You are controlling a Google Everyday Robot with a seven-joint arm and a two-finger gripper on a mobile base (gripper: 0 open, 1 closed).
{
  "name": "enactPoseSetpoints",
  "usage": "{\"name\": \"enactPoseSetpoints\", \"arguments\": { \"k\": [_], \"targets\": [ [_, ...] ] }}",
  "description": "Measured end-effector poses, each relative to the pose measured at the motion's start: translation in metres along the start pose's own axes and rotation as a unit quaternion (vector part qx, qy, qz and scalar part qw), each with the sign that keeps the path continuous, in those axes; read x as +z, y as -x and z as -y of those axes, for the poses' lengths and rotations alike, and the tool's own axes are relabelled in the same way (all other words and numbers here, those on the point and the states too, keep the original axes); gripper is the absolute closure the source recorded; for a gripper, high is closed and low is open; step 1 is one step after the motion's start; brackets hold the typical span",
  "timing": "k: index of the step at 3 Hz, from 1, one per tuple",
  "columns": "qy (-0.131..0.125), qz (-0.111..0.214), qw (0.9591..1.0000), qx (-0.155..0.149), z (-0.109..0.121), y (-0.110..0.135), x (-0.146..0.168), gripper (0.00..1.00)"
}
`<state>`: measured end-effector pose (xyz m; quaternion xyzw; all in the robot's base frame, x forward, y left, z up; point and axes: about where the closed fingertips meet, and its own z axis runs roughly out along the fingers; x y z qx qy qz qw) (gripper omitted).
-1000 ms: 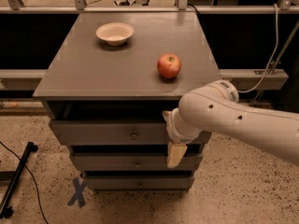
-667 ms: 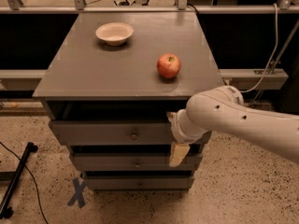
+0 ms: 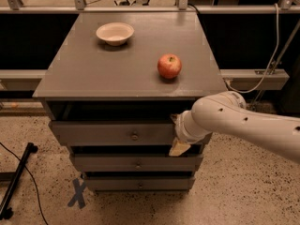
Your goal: Open top drawer
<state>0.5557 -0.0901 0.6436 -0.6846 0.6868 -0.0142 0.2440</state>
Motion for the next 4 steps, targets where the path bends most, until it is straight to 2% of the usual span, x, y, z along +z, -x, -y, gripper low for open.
{"name": "enactPoseSetpoints", "arguments": {
  "k": [1,2,3,4],
  "targets": [
    [0.005,0.003,1.0,-0.002,-0.003,-0.004,0.0,0.48],
    [0.022,0.015,0.9996,-0.01,-0.014,-0.009,-0.005,0.79],
    [0.022,0.015,0.9996,-0.01,-0.013,-0.008,-0.007,1.0],
    [0.022,0.015,0.9996,-0.01,-0.013,-0.008,-0.007,1.0]
  ]
}}
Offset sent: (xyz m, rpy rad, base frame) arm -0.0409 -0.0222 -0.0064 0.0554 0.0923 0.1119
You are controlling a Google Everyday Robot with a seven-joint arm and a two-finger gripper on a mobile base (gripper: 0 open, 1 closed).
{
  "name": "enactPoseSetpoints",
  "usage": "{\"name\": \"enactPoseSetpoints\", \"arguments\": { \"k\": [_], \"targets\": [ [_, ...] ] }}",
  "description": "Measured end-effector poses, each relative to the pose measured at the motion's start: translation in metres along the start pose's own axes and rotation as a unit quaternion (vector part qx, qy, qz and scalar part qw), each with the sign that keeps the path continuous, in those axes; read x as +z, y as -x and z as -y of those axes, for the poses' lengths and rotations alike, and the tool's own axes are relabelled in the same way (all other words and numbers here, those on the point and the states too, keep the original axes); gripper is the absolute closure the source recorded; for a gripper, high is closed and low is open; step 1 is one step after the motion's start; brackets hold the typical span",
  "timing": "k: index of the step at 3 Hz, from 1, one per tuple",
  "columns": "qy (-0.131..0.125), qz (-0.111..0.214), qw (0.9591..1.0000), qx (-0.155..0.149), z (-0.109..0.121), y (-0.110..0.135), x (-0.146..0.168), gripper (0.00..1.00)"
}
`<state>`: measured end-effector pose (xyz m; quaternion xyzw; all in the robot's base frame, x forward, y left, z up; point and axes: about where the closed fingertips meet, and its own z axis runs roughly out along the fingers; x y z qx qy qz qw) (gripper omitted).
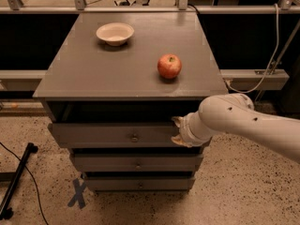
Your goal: Open top drawer
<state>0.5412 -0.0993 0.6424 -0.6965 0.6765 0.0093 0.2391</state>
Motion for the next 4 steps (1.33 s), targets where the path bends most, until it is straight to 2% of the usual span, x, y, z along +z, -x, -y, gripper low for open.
{"name": "enactPoseSetpoints", "arguments": {
  "k": [1,2,4],
  "targets": [
    [0.0,0.0,1.0,0.0,0.0,0.0,0.0,1.0],
    [0.0,0.0,1.0,0.0,0.0001,0.0003,-0.0007,0.92],
    [0.0,0.0,1.0,0.0,0.0002,0.0005,-0.0013,0.41]
  ]
}}
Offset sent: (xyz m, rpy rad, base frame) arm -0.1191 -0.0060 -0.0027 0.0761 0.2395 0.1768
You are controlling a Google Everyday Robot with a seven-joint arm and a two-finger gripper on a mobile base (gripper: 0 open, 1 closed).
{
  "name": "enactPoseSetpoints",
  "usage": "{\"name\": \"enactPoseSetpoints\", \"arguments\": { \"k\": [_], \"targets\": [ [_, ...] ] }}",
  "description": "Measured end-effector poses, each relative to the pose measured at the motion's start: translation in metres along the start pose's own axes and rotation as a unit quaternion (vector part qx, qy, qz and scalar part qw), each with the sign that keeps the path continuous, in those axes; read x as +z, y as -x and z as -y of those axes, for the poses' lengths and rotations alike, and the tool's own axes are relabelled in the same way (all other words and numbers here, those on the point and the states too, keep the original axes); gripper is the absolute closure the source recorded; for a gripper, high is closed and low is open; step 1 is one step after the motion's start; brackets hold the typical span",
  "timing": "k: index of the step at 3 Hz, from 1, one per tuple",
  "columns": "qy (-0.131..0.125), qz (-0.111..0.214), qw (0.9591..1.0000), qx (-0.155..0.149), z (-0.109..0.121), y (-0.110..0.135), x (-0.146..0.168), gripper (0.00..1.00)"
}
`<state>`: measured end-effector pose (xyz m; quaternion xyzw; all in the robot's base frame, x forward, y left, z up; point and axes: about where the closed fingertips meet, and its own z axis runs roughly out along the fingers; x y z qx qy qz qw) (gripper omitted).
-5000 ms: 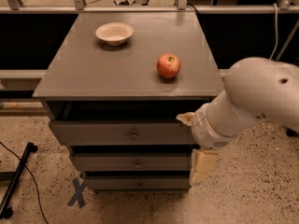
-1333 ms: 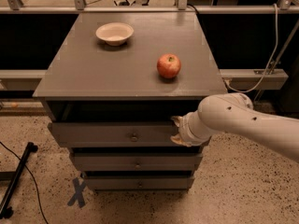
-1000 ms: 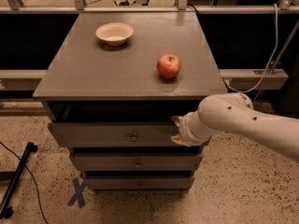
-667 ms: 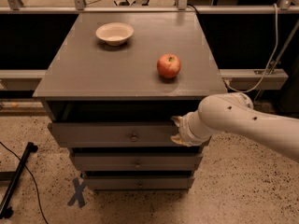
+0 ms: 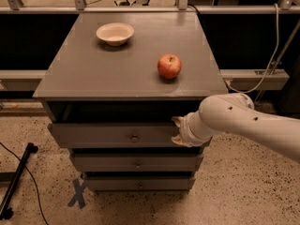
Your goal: Open top drawer
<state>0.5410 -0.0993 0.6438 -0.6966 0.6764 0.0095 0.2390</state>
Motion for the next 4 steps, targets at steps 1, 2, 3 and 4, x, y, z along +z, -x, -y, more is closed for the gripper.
{"name": "enactPoseSetpoints", "arguments": {
  "k": [1,2,3,4],
  "targets": [
    [0.0,0.0,1.0,0.0,0.0,0.0,0.0,0.33],
    [0.0,0.0,1.0,0.0,0.0,0.0,0.0,0.23],
    [0.0,0.0,1.0,0.0,-0.0001,0.0,-0.0001,0.21],
    [0.001,0.001,1.0,-0.001,-0.0019,-0.0003,-0.0025,0.32]
  ]
}}
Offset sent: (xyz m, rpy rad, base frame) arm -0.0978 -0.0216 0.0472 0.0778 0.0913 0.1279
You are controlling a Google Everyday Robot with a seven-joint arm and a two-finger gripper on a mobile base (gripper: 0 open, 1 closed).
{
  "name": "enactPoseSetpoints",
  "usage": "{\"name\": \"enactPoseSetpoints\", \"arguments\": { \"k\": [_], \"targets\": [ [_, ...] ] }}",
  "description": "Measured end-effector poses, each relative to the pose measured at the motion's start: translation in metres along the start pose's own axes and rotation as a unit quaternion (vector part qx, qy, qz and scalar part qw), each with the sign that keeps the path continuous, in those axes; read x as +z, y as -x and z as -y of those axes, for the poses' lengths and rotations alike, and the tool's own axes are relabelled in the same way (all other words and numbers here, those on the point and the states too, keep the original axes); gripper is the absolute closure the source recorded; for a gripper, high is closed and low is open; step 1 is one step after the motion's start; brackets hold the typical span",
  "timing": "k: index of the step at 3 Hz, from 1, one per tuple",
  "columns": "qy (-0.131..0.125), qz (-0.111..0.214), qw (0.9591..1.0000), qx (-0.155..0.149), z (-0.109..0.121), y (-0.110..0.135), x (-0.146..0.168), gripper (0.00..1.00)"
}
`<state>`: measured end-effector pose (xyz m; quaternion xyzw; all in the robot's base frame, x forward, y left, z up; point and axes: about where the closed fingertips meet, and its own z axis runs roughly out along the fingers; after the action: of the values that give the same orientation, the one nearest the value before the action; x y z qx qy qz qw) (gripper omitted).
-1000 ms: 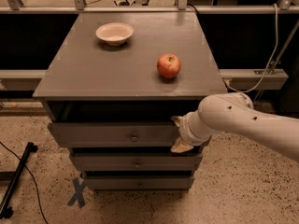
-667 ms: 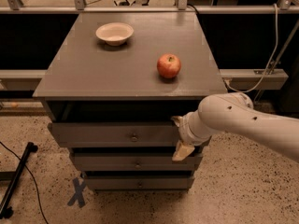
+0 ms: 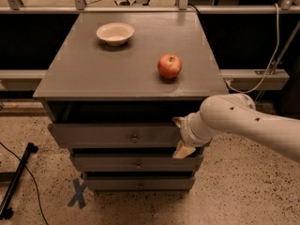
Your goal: Open top drawer
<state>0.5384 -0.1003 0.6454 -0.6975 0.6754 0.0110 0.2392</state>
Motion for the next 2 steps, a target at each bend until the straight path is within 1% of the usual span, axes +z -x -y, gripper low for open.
{"name": "enactPoseSetpoints", "arguments": {
  "k": [1,2],
  "targets": [
    [0.007,0.008,0.9999,-0.005,-0.0114,-0.0016,-0.0152,0.54],
    [0.007,0.008,0.9999,-0.006,-0.0091,0.0012,-0.0233,0.85]
  ]
}}
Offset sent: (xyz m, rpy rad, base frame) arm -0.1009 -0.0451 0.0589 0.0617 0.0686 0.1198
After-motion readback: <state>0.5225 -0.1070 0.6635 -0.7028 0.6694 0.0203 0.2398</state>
